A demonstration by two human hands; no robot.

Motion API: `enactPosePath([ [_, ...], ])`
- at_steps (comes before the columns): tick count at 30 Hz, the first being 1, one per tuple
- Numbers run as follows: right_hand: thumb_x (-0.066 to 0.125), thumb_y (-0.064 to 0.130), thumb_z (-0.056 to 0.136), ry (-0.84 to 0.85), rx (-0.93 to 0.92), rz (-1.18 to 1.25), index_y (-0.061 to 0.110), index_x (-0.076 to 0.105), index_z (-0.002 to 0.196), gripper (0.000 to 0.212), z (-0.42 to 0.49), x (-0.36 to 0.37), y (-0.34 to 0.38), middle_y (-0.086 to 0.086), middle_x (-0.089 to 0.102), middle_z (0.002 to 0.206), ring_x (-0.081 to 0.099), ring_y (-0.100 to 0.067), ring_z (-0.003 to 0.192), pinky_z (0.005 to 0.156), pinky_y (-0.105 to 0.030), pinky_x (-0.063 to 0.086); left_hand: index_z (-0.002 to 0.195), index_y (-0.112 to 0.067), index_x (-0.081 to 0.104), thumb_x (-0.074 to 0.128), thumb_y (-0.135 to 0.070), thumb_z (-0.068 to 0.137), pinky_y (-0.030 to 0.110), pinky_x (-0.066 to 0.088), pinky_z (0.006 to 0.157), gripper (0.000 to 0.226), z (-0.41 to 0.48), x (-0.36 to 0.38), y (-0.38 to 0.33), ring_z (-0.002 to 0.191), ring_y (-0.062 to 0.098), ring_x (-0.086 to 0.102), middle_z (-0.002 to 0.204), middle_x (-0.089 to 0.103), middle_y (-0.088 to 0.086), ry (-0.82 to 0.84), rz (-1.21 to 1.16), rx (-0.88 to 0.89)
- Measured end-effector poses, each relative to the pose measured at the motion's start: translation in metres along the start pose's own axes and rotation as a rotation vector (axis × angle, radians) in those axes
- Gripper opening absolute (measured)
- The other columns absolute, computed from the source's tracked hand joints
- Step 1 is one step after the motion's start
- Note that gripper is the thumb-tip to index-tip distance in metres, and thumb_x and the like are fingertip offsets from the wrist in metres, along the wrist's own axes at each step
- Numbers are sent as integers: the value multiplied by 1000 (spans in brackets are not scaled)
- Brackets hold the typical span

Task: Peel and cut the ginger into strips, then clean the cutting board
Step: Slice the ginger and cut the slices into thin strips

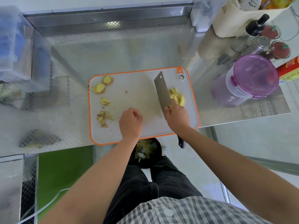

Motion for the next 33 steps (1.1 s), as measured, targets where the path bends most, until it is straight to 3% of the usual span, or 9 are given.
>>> enactPosePath([
  [4,40,23,99,98,-115,-66,10,44,117,23,-2,9,13,-6,51,81,51,-31,76,62,-33,33,96,-15,65,56,-15,88,26,41,75,12,6,-3,-1,86,19,58,93,64,2,-5,-3,-3],
  [8,40,21,99,8,-10,17,9,42,104,12,15,0,7,-8,52,76,51,-31,70,56,-33,34,96,-14,65,58,-16,88,27,41,72,11,24,-17,-3,84,21,58,94,62,4,-69,65,56],
  [11,44,20,97,24,-119,65,4,46,116,25,24,-3,29,-16,59,78,55,-34,71,57,-39,44,101,-12,65,59,-13,86,33,40,72,17,45,-35,-5,93,28,55,98,57,10,-185,173,122],
  [15,45,20,97,54,-178,48,1,47,105,21,36,4,52,-12,49,68,52,-35,66,58,-44,44,115,-9,59,60,-14,80,42,37,89,35,84,-58,-13,107,37,47,110,53,18,-289,378,144],
  [19,46,18,96,53,-162,51,2,44,93,16,46,11,59,-4,38,58,44,-33,59,54,-39,36,125,-7,51,60,-20,78,43,34,95,50,125,-67,-10,115,37,46,120,53,18,-258,534,172],
  [24,45,20,97,67,-146,43,1,45,95,19,51,19,62,-10,44,62,48,-36,60,53,-41,38,105,-4,59,63,-19,81,46,37,89,29,143,-66,-10,106,39,48,108,54,21,-210,584,131],
  [27,45,19,97,73,-136,45,1,45,94,19,53,21,60,-9,44,62,48,-35,60,52,-39,37,106,-4,60,63,-19,81,45,37,89,29,148,-68,-10,102,39,50,107,55,22,-181,587,138],
  [33,46,17,97,60,-138,59,0,46,97,18,52,15,59,-12,46,63,50,-36,61,53,-40,38,102,-3,64,71,-19,71,45,36,83,36,137,-68,-20,93,39,53,96,58,22,-169,514,312],
])
Point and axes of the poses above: each hand's wrist, its own z-axis towards the middle knuckle, its own x-axis out of the palm, y = z × x, the point moved 4 cm from there along z, towards the middle knuckle
